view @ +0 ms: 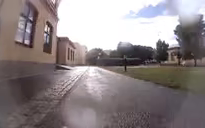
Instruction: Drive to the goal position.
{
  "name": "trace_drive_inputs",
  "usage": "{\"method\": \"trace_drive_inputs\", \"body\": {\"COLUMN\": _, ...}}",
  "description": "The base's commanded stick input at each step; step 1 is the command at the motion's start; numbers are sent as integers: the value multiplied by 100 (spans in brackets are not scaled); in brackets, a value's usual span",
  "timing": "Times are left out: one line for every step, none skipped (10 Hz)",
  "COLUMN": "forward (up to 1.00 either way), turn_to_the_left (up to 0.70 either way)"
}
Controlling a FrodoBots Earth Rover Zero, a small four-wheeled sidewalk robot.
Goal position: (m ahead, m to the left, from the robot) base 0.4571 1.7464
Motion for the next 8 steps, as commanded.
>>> {"method": "trace_drive_inputs", "body": {"forward": 85, "turn_to_the_left": 0}}
{"method": "trace_drive_inputs", "body": {"forward": 85, "turn_to_the_left": 0}}
{"method": "trace_drive_inputs", "body": {"forward": 85, "turn_to_the_left": 0}}
{"method": "trace_drive_inputs", "body": {"forward": 85, "turn_to_the_left": 0}}
{"method": "trace_drive_inputs", "body": {"forward": 85, "turn_to_the_left": 0}}
{"method": "trace_drive_inputs", "body": {"forward": 84, "turn_to_the_left": 0}}
{"method": "trace_drive_inputs", "body": {"forward": 82, "turn_to_the_left": 0}}
{"method": "trace_drive_inputs", "body": {"forward": 79, "turn_to_the_left": 0}}
